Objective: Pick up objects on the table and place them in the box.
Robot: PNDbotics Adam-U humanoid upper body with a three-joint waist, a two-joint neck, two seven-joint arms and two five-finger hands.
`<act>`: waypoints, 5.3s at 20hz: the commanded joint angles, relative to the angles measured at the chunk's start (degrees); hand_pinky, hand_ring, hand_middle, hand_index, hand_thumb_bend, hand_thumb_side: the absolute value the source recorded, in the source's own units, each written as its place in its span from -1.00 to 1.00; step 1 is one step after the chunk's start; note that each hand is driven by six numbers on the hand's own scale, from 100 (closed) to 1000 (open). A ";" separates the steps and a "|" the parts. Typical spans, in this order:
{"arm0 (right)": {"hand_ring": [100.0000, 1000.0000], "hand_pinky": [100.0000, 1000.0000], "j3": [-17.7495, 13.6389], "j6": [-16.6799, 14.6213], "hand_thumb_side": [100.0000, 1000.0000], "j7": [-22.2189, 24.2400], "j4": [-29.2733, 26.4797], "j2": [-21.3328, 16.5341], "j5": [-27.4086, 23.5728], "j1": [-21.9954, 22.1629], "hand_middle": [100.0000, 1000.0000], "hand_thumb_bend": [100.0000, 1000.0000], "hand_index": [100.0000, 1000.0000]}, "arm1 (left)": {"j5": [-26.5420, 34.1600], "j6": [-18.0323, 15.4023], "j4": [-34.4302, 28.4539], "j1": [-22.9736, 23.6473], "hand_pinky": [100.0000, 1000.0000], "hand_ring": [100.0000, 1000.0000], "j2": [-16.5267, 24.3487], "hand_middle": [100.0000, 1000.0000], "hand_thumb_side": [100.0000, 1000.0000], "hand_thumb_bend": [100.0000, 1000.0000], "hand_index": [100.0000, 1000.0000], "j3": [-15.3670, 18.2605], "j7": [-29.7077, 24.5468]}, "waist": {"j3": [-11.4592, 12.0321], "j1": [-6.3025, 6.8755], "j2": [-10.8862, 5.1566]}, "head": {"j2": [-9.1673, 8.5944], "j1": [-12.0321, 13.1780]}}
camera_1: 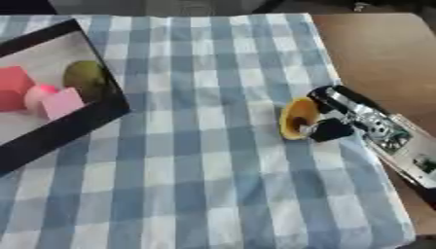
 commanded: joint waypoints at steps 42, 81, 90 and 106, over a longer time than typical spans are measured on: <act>0.17 0.55 12.92 -3.33 -1.00 7.14 14.03 12.74 15.97 -55.87 -0.21 -0.90 0.19 | 0.15 -1.29 -3.99 -2.78 0.67 0.98 3.43 0.69 0.48 -1.00 0.66 -0.28 2.84 | 6.24 -0.65 -2.82 | -0.11 -5.91; 0.34 0.69 17.95 -20.56 -1.00 2.77 39.01 29.55 39.67 -60.39 -0.04 -1.00 0.34 | -0.02 -1.25 -7.21 -10.42 0.69 0.94 0.69 0.68 0.47 -1.00 0.65 -1.56 1.86 | 17.84 -2.95 1.70 | -0.11 -16.33; 0.60 0.68 18.78 -22.99 -0.79 5.49 38.24 29.94 42.05 -59.56 0.33 -0.52 0.66 | 0.18 -1.22 -6.97 -10.75 0.69 0.94 0.26 0.68 0.47 -1.00 0.65 -1.68 1.54 | 18.06 -3.21 1.89 | -0.11 -16.68; 0.67 0.68 15.14 -13.31 -0.42 0.38 23.17 22.36 27.12 -56.70 0.42 -0.64 0.70 | -0.69 -1.33 -6.48 -7.20 0.69 0.95 1.81 0.69 0.47 -1.00 0.66 -0.01 5.63 | 13.89 -2.60 -0.86 | -0.11 -14.76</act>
